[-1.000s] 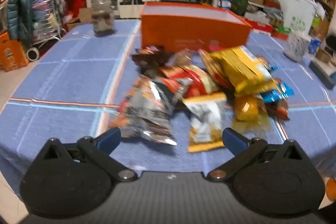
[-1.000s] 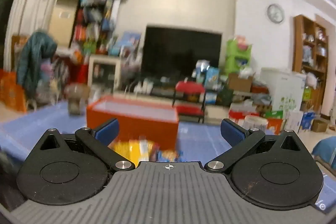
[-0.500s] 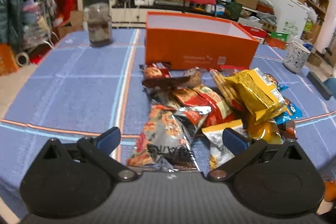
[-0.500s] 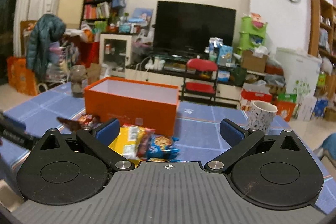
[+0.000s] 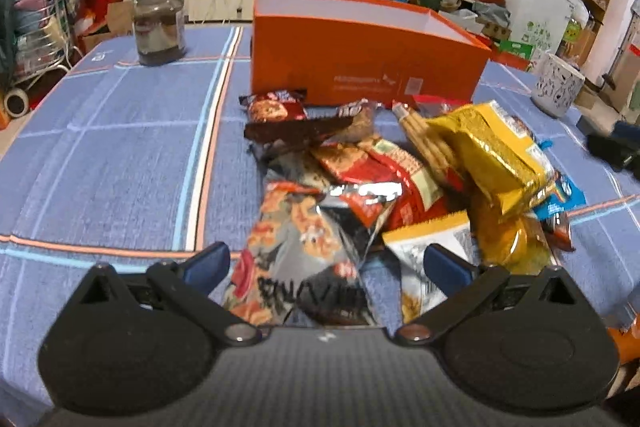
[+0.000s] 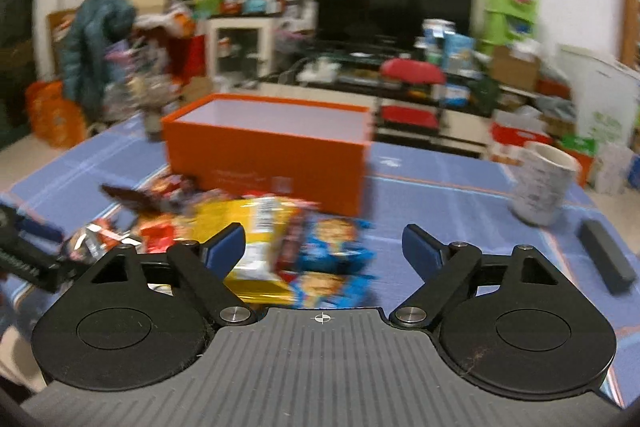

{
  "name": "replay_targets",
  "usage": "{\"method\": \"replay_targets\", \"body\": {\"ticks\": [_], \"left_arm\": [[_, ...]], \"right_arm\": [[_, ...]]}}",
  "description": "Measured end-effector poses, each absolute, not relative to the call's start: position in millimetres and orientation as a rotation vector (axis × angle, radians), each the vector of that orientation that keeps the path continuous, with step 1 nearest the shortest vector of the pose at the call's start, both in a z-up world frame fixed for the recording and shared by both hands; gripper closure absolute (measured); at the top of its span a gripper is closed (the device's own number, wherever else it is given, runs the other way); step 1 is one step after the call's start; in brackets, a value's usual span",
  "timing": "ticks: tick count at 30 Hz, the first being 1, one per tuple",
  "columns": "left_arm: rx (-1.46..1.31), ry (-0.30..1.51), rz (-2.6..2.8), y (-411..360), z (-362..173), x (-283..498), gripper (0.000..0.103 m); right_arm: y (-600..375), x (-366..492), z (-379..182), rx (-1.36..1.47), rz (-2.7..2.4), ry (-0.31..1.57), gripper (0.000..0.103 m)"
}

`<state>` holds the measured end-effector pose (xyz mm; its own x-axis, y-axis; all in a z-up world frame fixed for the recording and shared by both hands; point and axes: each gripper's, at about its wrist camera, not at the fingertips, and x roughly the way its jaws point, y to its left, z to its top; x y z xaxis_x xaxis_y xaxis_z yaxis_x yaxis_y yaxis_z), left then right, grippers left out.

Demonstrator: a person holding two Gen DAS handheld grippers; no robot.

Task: Organize snacks
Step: 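Move both tools toward the snack pile beside the orange box, then grasp the yellow snack bag with the right tool while the left tool grasps the silver chip bag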

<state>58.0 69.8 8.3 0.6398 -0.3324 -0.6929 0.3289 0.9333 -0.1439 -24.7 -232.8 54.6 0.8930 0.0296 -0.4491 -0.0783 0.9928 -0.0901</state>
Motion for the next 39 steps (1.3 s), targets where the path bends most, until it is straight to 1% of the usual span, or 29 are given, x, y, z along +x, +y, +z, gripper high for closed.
{"method": "replay_targets", "body": {"ticks": [4, 8, 14, 16, 20, 21, 23, 25, 26, 27, 30, 34, 39], "left_arm": [[0.004, 0.769, -0.358, 70.4, 9.2, 57.9, 0.001], [0.003, 0.8, -0.362, 71.2, 1.7, 62.2, 0.001], [0.005, 0.815, -0.385, 61.3, -4.4, 70.5, 0.001], [0.003, 0.831, -0.395, 57.2, -6.6, 72.8, 0.001], [-0.033, 0.861, -0.409, 55.4, -9.6, 75.6, 0.001], [-0.04, 0.867, -0.415, 55.9, -9.8, 75.7, 0.003], [-0.055, 0.873, -0.427, 57.9, -9.8, 75.3, 0.012], [-0.069, 0.878, -0.429, 60.7, -9.4, 75.1, 0.03], [-0.08, 0.885, -0.435, 62.8, -9.5, 75.3, 0.032], [-0.09, 0.889, -0.439, 64.1, -9.5, 75.4, 0.033], [-0.1, 0.898, -0.441, 65.5, -9.1, 74.3, 0.035], [-0.111, 0.895, -0.434, 66.5, -6.2, 72.9, 0.042], [-0.089, 0.876, -0.438, 63.8, -1.0, 68.8, 0.043]], "right_arm": [[-213.7, -2.9, 49.6, -0.098, 0.097, 0.49, 0.026], [-200.0, 14.9, 40.8, -0.072, 0.13, 0.527, 0.025], [-184.9, 26.3, 25.4, -0.114, 0.141, 0.578, 0.024], [-185.9, 31.6, 21.8, -0.099, 0.138, 0.61, 0.028], [-184.7, 41.1, 18.2, -0.07, 0.143, 0.655, 0.049], [-183.7, 42.8, 17.1, -0.074, 0.14, 0.663, 0.05], [-184.0, 44.9, 15.6, -0.066, 0.138, 0.669, 0.051], [-186.2, 46.6, 15.3, -0.042, 0.137, 0.678, 0.055], [-187.6, 47.7, 15.1, -0.029, 0.137, 0.687, 0.06], [-188.3, 48.4, 15.6, -0.019, 0.138, 0.691, 0.061], [-190.4, 48.9, 17.2, 0.002, 0.143, 0.696, 0.063], [-190.4, 48.4, 18.8, 0.014, 0.147, 0.696, 0.067], [-188.7, 46.9, 20.6, 0.013, 0.161, 0.691, 0.07]]}}
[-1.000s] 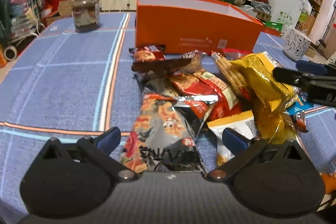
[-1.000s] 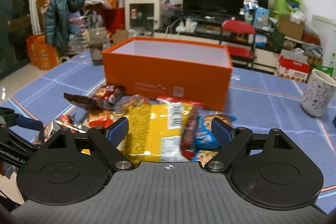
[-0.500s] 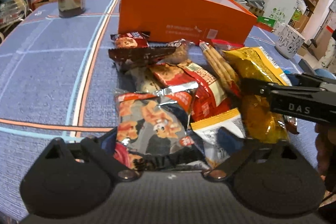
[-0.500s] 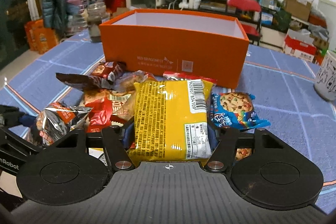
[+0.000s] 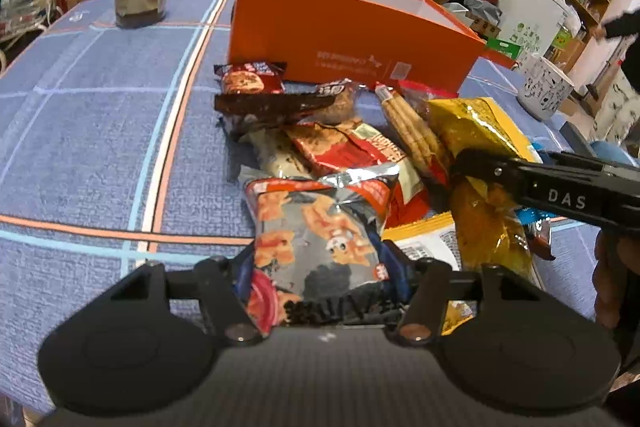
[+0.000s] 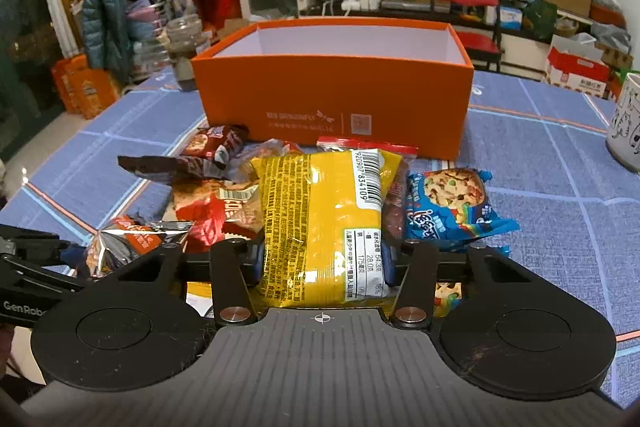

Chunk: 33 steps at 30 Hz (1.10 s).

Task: Organize snacks
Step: 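Grasp the yellow snack bag with the right tool while the left tool grasps the silver chip bag, then lift both held bags and carry them over the orange box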

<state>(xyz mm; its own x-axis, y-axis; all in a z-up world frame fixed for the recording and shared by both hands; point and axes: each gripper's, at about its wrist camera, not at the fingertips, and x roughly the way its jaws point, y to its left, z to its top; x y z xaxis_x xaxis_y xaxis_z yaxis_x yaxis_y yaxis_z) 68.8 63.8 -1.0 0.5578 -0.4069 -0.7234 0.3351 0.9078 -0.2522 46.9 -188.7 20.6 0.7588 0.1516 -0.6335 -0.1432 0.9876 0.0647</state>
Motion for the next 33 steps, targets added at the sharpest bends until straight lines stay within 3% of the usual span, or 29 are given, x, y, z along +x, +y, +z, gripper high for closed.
{"method": "replay_targets", "body": {"ticks": [25, 33], "left_arm": [[-0.063, 0.724, -0.332, 57.6, 38.8, 54.1, 0.044], [-0.071, 0.654, -0.341, 49.8, 78.2, 73.4, 0.044]], "right_arm": [[-191.7, 39.7, 42.1, -0.016, 0.11, 0.616, 0.07], [-207.3, 38.8, 82.5, 0.023, 0.106, 0.533, 0.07]]}}
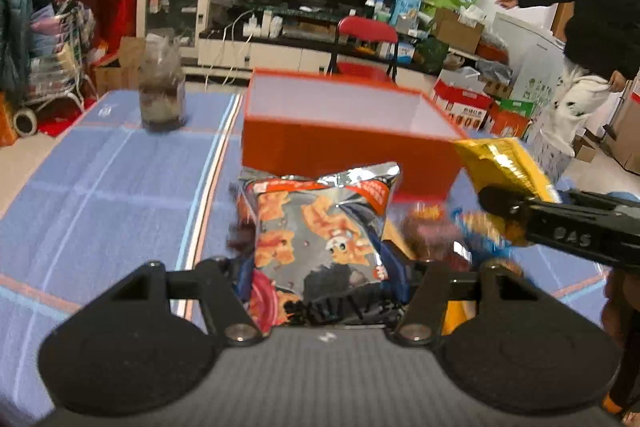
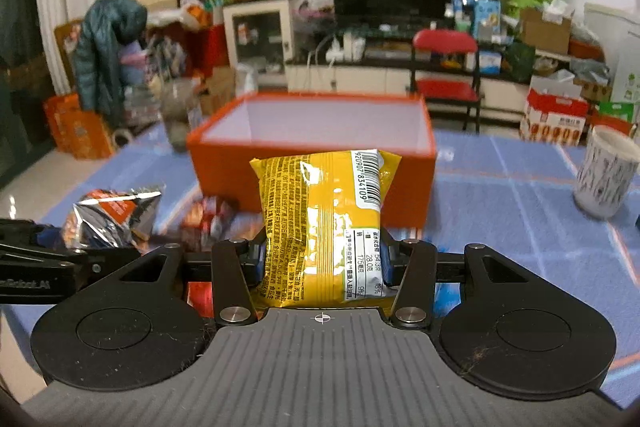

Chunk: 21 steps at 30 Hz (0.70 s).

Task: Organize snacks
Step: 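Lift both held bags and carry them over the orange box, then open both tools to drop the bags into the orange box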

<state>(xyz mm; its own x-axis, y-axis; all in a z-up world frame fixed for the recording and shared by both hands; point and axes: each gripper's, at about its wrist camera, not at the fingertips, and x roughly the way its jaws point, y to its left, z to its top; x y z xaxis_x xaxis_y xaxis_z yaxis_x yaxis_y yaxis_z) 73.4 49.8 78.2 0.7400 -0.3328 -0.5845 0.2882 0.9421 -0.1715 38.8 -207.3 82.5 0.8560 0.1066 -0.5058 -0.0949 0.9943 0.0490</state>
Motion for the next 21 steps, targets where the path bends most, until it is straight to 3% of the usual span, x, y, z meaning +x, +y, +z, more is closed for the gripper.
{"method": "replay_targets", "body": {"ticks": [8, 21], "left_arm": [[-0.058, 0.623, -0.301, 19.7, 109.4, 196.4, 0.044], [-0.051, 0.748, -0.261, -0.9, 69.6, 307.8, 0.043]], "right_arm": [[-232.0, 154.9, 113.4, 0.042, 0.067, 0.56, 0.07], [-232.8, 265.3, 74.0, 0.031, 0.033, 0.642, 0.07]]}}
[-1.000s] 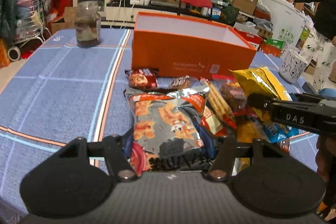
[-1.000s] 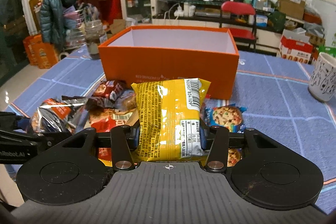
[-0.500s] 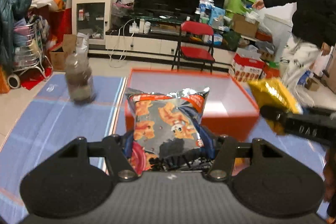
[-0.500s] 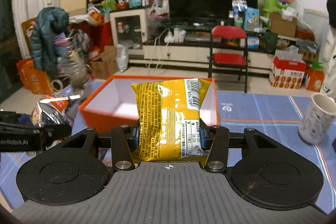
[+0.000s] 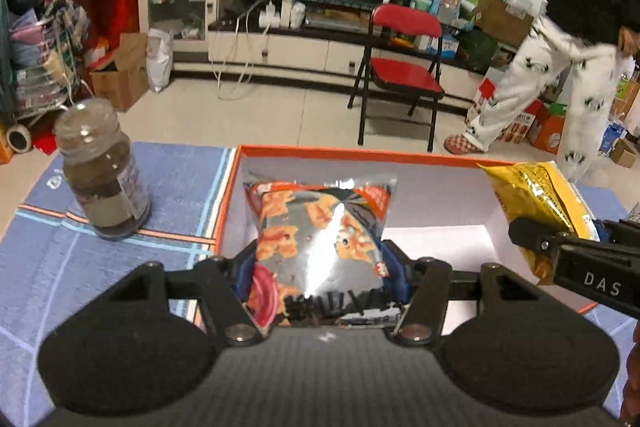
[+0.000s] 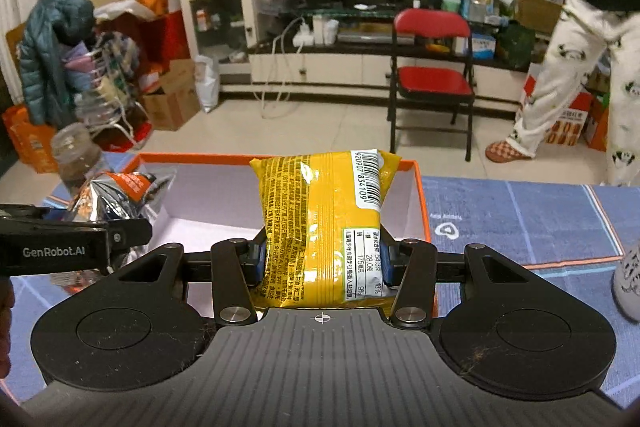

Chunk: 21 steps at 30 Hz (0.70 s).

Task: Organize snacks
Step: 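Open both tools to drop the bags into the orange box, then move both tools back to the snack pile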

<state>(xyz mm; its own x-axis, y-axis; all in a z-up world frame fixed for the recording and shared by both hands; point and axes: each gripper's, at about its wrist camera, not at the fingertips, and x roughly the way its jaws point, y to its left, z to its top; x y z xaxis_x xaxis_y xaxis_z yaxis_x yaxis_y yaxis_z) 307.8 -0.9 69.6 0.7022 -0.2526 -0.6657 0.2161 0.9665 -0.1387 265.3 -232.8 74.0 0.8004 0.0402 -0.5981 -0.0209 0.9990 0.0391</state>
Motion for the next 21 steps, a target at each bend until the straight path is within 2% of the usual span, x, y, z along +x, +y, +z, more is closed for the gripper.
{"method": "replay_targets", "body": {"ticks": [2, 3, 8, 9, 10, 11, 12, 16, 21], "left_arm": [[-0.06, 0.768, -0.27, -0.4, 64.0, 309.5, 0.032], [-0.07, 0.771, -0.278, 0.1, 62.6, 309.4, 0.023], [-0.106, 0.714, -0.294, 12.5, 85.7, 280.9, 0.02], [-0.119, 0.689, -0.301, 18.9, 93.5, 269.6, 0.016], [-0.131, 0.656, -0.31, 27.5, 102.9, 253.5, 0.007], [-0.141, 0.62, -0.308, 36.5, 111.0, 236.2, 0.004], [-0.15, 0.597, -0.308, 44.5, 117.2, 223.0, 0.004], [-0.177, 0.543, -0.261, 78.3, 123.4, 152.8, 0.004], [-0.18, 0.536, -0.244, 85.3, 103.1, 76.5, 0.004]], "right_arm": [[-233.8, 272.2, 69.5, 0.034, 0.028, 0.658, 0.069], [-234.5, 274.7, 67.2, 0.043, 0.035, 0.675, 0.067], [-243.6, 250.9, 80.6, 0.086, 0.041, 0.64, 0.052], [-247.7, 235.3, 90.6, 0.097, 0.042, 0.61, 0.044], [-253.4, 219.2, 98.6, 0.104, 0.043, 0.58, 0.038], [-258.6, 198.9, 107.7, 0.111, 0.041, 0.542, 0.025], [-262.7, 178.7, 115.5, 0.113, 0.039, 0.517, 0.018], [-280.6, 95.1, 123.2, 0.127, 0.01, 0.468, 0.017], [-294.9, 0.0, 100.6, 0.108, -0.079, 0.434, 0.015]]}}
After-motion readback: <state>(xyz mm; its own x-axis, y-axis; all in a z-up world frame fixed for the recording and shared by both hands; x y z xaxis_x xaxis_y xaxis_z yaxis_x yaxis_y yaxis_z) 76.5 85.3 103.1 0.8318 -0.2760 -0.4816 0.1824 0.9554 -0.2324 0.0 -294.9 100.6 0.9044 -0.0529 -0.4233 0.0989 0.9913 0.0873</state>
